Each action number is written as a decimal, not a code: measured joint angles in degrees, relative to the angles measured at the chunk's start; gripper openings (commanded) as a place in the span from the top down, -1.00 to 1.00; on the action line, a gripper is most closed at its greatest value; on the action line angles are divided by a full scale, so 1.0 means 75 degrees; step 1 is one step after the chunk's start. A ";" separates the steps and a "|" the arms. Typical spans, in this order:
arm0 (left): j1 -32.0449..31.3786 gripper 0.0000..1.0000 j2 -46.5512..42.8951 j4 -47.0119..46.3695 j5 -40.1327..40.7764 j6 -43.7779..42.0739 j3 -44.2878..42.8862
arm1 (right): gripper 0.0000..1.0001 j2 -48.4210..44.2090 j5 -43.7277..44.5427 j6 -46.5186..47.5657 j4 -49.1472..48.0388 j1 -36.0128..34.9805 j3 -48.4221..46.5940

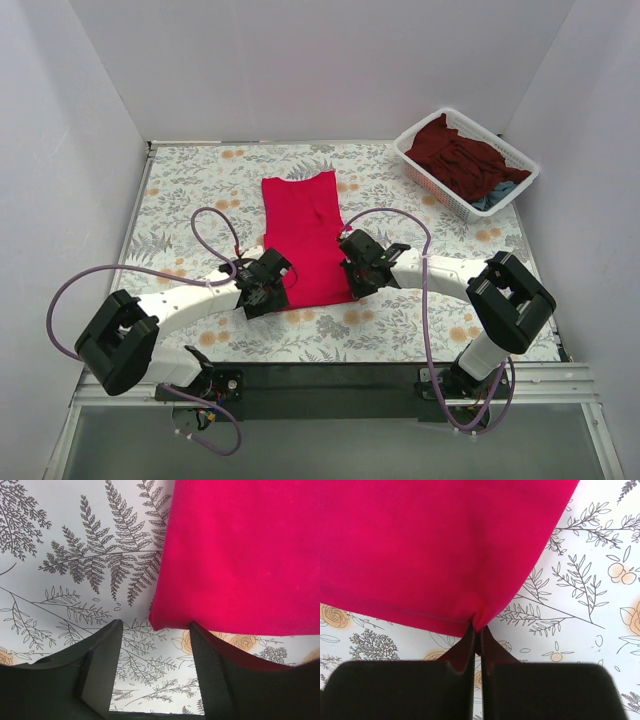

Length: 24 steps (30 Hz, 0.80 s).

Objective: Fold and stack the t-shirts
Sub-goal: Fold the tshirt

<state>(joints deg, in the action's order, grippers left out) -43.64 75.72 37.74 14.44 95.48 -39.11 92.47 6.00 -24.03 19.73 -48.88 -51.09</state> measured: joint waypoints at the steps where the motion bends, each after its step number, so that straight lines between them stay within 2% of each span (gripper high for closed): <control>1: 0.0000 -0.04 0.0070 -0.0015 0.0003 0.0000 -0.0003 | 0.97 0.0000 0.0006 0.0003 0.0000 0.0000 0.0000; 6: 0.0000 0.00 0.0323 -0.0108 0.0026 -0.0003 -0.0052 | 0.97 0.0003 0.0029 0.0026 -0.0003 -0.0023 0.0000; 12: -0.0079 0.24 0.0612 -0.0128 0.0076 -0.0012 -0.0210 | 0.97 0.0003 0.0047 0.0032 -0.0023 -0.0052 0.0041; 15: -0.0111 0.51 0.0653 -0.0221 0.0090 0.0012 -0.0192 | 0.97 -0.0012 0.0055 0.0032 -0.0032 -0.0058 0.0050; 16: -0.0114 0.73 0.0662 -0.0277 0.0085 0.0023 -0.0181 | 0.97 -0.0015 0.0067 0.0035 -0.0032 -0.0064 0.0050; 18: -0.0117 0.96 0.0667 -0.0449 0.0032 0.0093 -0.0134 | 0.97 -0.0015 0.0085 0.0047 -0.0032 -0.0085 0.0050; 24: -0.0344 1.00 0.0624 -0.0417 0.0050 0.0224 -0.0140 | 0.97 -0.0076 0.0128 0.0117 0.0009 -0.0181 0.0058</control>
<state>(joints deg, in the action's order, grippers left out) -46.22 80.40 34.61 14.81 97.17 -40.16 91.90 6.96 -23.16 19.79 -50.24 -50.65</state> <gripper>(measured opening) 0.045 0.036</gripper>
